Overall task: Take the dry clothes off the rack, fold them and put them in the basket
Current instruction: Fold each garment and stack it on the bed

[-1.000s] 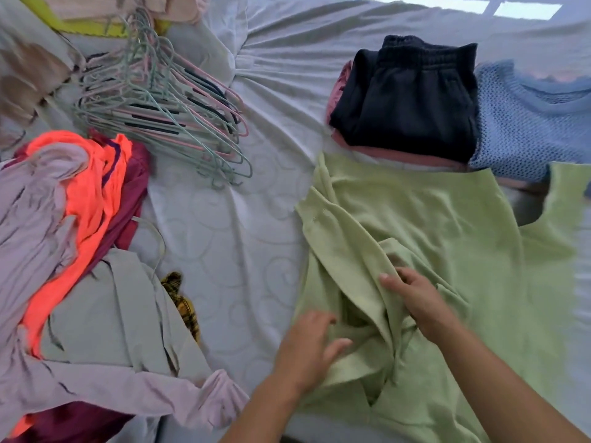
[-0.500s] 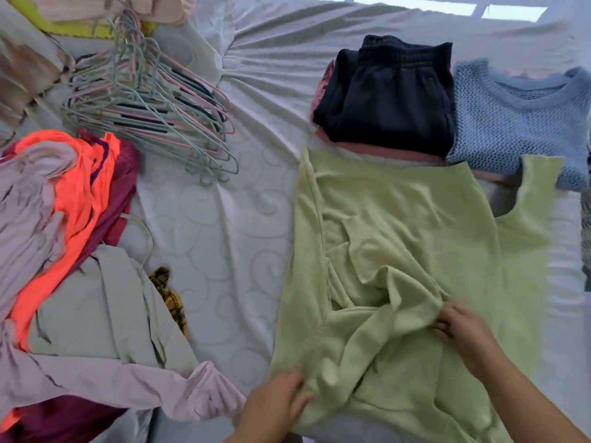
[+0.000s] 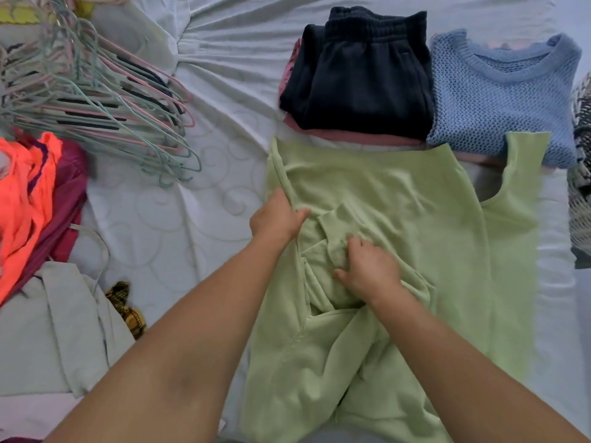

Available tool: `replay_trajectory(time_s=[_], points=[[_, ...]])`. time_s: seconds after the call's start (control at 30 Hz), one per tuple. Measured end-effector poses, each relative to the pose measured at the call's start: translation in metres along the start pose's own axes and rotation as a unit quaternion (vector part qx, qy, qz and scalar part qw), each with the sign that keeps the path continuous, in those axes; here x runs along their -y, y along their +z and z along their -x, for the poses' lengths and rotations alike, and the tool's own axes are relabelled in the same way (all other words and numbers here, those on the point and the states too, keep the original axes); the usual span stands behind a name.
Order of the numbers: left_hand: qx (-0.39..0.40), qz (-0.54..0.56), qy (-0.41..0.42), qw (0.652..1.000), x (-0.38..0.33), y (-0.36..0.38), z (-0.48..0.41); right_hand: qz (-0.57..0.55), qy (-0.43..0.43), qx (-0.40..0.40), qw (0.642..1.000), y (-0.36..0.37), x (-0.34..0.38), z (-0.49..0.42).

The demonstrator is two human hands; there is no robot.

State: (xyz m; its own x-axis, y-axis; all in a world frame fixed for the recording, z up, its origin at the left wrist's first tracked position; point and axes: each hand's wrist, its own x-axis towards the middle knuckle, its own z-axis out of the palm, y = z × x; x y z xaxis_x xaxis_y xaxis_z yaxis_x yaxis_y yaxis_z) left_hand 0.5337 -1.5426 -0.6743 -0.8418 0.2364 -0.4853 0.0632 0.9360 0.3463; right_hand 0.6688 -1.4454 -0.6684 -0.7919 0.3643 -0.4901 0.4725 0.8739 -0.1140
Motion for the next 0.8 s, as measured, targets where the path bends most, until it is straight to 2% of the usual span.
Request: replay_trajectory(time_s=[0.07, 0.13, 0.17, 0.2, 0.23, 0.3, 0.4, 0.43, 0.47, 0.53, 0.6, 0.73, 0.8], points=[[-0.007, -0.037, -0.007, 0.999, -0.004, 0.001, -0.005, -0.026, -0.007, -0.008, 1.000, -0.006, -0.004, 0.004], [-0.039, 0.033, -0.001, 0.999, -0.004, -0.003, -0.001, -0.159, 0.022, -0.017, 0.987, -0.012, -0.017, 0.011], [-0.064, 0.096, 0.025, 0.993, -0.006, -0.006, 0.006, -0.269, 0.045, -0.027, 0.962, -0.018, -0.027, 0.016], [-0.091, 0.147, 0.065, 0.983, -0.011, -0.008, 0.015, -0.397, 0.070, -0.041, 0.914, -0.025, -0.039, 0.022], [-0.107, 0.172, 0.106, 0.973, -0.020, -0.009, 0.026, -0.518, 0.093, -0.056, 0.848, -0.036, -0.051, 0.029], [-0.068, 0.169, 0.152, 0.971, -0.038, 0.001, 0.044, -0.675, 0.125, -0.080, 0.723, -0.054, -0.077, 0.046], [0.083, 0.139, 0.137, 0.977, -0.055, 0.039, 0.059, -0.762, 0.137, -0.120, 0.622, -0.068, -0.107, 0.062], [0.088, 0.127, 0.144, 0.977, -0.052, 0.049, 0.066, -0.796, 0.134, -0.126, 0.577, -0.071, -0.113, 0.064], [0.051, 0.114, 0.176, 0.976, -0.044, 0.058, 0.076, -0.822, 0.127, -0.128, 0.539, -0.073, -0.118, 0.064], [-0.081, 0.099, 0.245, 0.961, -0.019, 0.073, 0.107, -0.837, 0.122, -0.132, 0.517, -0.076, -0.123, 0.066], [-0.121, 0.085, 0.259, 0.955, 0.014, 0.085, 0.156, -0.838, 0.123, -0.133, 0.514, -0.079, -0.123, 0.069], [0.033, -0.055, 0.218, 0.974, 0.066, 0.112, 0.232, -0.853, 0.123, -0.132, 0.490, -0.089, -0.116, 0.081], [0.059, -0.061, 0.175, 0.981, 0.076, 0.122, 0.239, -0.860, 0.112, -0.141, 0.478, -0.096, -0.109, 0.086]])
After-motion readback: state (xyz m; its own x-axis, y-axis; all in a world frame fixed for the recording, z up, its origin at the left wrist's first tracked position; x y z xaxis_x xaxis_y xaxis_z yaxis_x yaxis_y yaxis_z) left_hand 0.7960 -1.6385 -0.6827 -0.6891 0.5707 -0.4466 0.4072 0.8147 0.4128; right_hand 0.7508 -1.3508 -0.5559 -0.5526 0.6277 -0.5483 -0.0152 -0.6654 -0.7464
